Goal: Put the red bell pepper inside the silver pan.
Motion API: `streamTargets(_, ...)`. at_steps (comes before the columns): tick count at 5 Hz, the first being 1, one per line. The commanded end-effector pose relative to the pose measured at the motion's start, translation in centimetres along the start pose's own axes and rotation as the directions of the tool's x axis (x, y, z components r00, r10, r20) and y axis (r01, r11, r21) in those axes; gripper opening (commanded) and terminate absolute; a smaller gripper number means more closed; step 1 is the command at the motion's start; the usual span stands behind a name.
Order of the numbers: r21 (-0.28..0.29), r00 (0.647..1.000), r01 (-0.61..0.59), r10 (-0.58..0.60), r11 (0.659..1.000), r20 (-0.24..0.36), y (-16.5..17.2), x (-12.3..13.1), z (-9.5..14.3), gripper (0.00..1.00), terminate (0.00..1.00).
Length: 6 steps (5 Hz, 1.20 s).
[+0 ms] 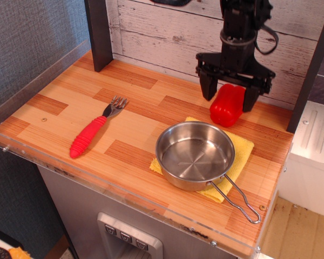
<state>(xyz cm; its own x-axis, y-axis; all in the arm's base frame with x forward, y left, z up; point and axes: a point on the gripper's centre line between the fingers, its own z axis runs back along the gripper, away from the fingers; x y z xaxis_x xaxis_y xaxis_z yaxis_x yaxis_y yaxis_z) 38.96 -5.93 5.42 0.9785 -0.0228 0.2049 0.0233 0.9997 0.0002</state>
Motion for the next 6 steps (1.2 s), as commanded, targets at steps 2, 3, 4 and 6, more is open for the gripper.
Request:
streamTargets(2, -0.027, 1.000, -0.003, 0.003, 1.000, 0.018, 1.8, 1.0, 1.3, 1.00, 0.00)
streamTargets(3, -0.034, 1.000, 0.016, -0.015, 0.999, 0.022, 1.3, 0.7, 1.3, 1.00, 0.00)
streamTargets(4, -0.035, 1.000, 0.018, -0.018, 0.999, 0.014, 1.0, 0.6, 0.9, 1.00, 0.00)
streamTargets(6, -0.043, 1.000, 0.027, -0.027, 0.999, -0.006, 1.0, 0.6, -0.1, 1.00, 0.00)
